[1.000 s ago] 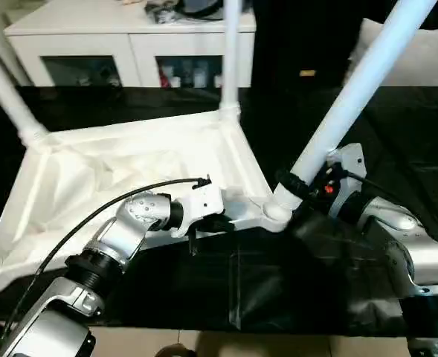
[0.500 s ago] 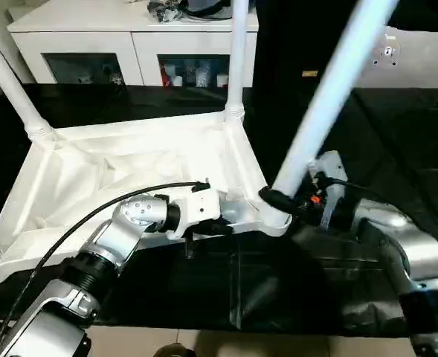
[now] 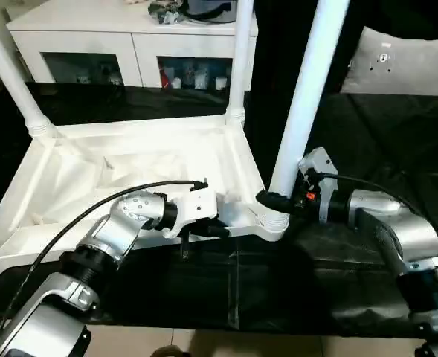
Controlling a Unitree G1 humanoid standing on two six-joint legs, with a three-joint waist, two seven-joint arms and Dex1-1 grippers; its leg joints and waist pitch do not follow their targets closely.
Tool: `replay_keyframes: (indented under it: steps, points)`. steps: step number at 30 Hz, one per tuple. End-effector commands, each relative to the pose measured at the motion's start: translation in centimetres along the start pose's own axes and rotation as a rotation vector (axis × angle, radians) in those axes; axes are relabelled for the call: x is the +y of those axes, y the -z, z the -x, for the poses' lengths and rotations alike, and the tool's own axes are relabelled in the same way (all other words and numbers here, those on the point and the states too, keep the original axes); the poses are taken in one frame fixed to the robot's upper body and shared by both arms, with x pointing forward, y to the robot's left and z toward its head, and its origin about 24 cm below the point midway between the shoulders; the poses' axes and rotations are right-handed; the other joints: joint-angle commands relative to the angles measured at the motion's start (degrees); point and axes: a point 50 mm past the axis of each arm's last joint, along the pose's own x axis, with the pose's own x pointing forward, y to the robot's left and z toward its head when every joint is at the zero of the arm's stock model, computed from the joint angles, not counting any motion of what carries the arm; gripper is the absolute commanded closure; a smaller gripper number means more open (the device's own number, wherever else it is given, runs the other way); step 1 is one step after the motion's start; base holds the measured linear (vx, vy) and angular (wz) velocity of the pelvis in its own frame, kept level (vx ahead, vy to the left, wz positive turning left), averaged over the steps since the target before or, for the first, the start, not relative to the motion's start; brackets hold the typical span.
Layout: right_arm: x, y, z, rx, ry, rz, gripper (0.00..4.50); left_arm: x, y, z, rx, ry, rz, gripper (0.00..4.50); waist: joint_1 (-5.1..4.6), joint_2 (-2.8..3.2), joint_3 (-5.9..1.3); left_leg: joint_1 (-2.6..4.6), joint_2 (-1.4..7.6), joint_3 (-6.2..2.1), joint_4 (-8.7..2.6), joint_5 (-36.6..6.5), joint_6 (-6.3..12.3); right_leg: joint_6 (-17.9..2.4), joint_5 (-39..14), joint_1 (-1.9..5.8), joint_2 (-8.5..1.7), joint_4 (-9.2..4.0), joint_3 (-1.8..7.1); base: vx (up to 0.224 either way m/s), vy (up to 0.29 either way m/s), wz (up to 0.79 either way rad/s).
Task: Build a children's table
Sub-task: Insert table leg to table base
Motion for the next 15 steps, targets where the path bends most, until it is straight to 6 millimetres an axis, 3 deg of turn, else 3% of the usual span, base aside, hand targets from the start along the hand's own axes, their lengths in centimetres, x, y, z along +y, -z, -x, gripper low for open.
replay_keyframes:
  steps: [1,3,5,7,8,9,11,13,15]
  points:
    - [0.0,1.8,-0.2,0.063,-0.002,-0.062,2.62,-0.1,-0.2,-0.4,0.031,0.049,-0.034,4.50,0.13,-0.57,-3.16,1.17,4.86,-1.56,-4.19,-7.06,2.37,-15.02,0.56,2.11,-6.02,-4.29,2.85,0.000,0.000,0.00]
    - [-0.2,2.1,0.0,0.025,0.010,-0.109,2.62,0.1,-0.3,-0.5,0.031,0.040,-0.028,4.50,0.22,-0.36,-3.13,1.28,4.85,-1.50,-4.18,-7.85,2.10,-15.23,-0.16,2.02,-6.15,-4.51,2.91,0.000,0.000,0.00]
    - [-0.3,2.4,0.2,-0.001,0.019,-0.136,2.62,0.1,-0.3,-0.5,0.033,0.038,-0.025,4.50,0.37,-0.53,-3.15,1.23,4.89,-1.52,-4.23,-8.10,1.83,-15.06,-0.77,2.13,-6.13,-4.55,2.92,0.000,0.000,0.00]
    - [-0.6,3.3,0.5,-0.075,0.067,-0.213,2.62,0.1,-0.1,-0.5,0.035,0.034,-0.019,4.50,0.57,0.06,-3.25,1.23,5.01,-1.60,-4.21,-7.93,1.66,-15.12,0.06,2.06,-6.24,-4.43,2.91,0.000,0.000,0.00]
    - [-0.6,3.3,0.5,-0.075,0.067,-0.213,2.62,0.1,-0.1,-0.5,0.035,0.034,-0.019,4.50,0.51,-0.18,-3.32,1.23,5.03,-1.56,-4.27,-7.91,1.57,-15.25,1.06,2.09,-6.18,-4.40,2.86,0.000,0.000,0.00]
    - [-0.6,4.1,0.8,-0.130,0.091,-0.278,2.62,0.1,0.0,-0.5,0.037,0.032,-0.015,4.50,0.62,0.70,-3.31,1.23,5.01,-1.77,-4.33,-8.43,1.30,-15.38,1.11,2.07,-6.13,-4.25,2.74,0.000,0.000,0.00]
    - [-0.4,4.5,0.8,-0.156,0.098,-0.299,2.62,0.1,0.0,-0.5,0.036,0.029,-0.012,4.50,0.48,0.19,-3.17,1.29,5.01,-1.64,-4.52,-10.39,0.95,-15.44,-0.56,2.07,-6.15,-4.60,2.78,0.000,0.000,0.00]
    - [0.0,5.2,1.0,-0.204,0.112,-0.328,2.62,0.2,0.0,-0.6,0.029,0.023,-0.006,4.50,0.57,0.73,-3.05,1.30,5.02,-1.76,-4.72,-11.96,0.26,-15.00,-2.47,2.06,-6.24,-4.86,2.85,0.000,0.000,0.00]
    - [0.4,6.2,1.2,-0.266,0.151,-0.368,2.62,0.3,0.0,-0.7,0.023,0.010,0.000,4.50,0.54,0.74,-2.96,1.46,5.05,-1.69,-4.86,-13.11,-0.06,-14.63,-4.11,1.86,-6.25,-5.20,2.94,0.000,0.000,0.00]
